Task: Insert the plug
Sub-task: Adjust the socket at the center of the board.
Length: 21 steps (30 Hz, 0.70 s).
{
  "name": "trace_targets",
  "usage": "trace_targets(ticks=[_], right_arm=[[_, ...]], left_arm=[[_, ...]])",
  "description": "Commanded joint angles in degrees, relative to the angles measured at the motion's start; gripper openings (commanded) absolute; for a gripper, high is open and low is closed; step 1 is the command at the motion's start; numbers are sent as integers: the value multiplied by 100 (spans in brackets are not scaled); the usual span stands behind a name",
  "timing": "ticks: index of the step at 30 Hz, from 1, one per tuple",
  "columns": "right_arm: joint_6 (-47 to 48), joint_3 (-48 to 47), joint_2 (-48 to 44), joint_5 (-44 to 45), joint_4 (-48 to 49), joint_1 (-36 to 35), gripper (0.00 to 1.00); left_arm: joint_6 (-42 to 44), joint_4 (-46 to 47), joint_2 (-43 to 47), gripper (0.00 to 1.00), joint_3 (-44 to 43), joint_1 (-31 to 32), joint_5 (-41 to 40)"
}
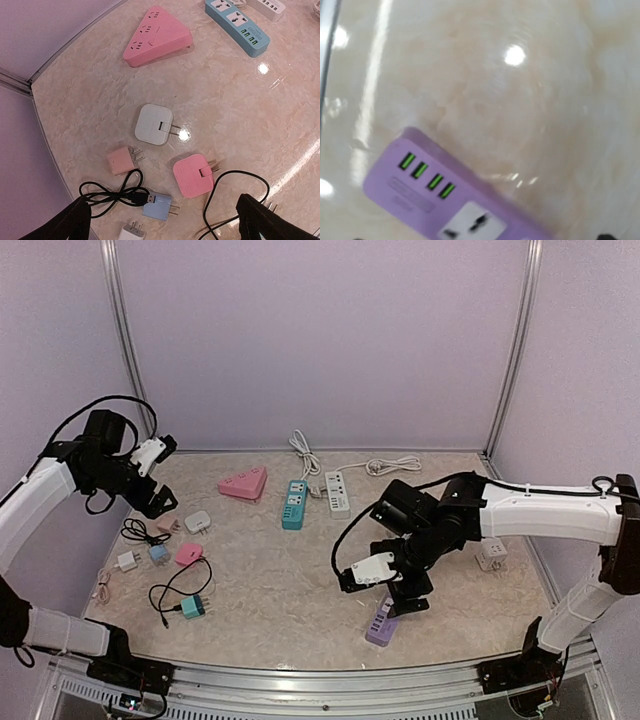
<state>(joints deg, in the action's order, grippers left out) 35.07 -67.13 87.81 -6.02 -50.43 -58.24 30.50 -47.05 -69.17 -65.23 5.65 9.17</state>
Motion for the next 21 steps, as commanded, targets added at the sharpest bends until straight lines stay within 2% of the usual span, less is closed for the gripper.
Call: trace_targets(ticks=[1,5,14,18,21], right_arm=[[2845,13,316,-326,306,-25,100],[3334,-110,944,-58,-173,-94,100],[3527,6,1416,146,-64,-91,99],[3424,93,1594,137,-53,-97,79],[3314,198,1572,184,128,-91,74]], left_arm=[[116,-251,206,99,-95,-2,107],[111,-199,317,99,-96,-1,133],[87,-149,363,99,-39,5,25],[95,-131,390,99,1,-1,-45],[129,-129,417,99,1,-2,-143]])
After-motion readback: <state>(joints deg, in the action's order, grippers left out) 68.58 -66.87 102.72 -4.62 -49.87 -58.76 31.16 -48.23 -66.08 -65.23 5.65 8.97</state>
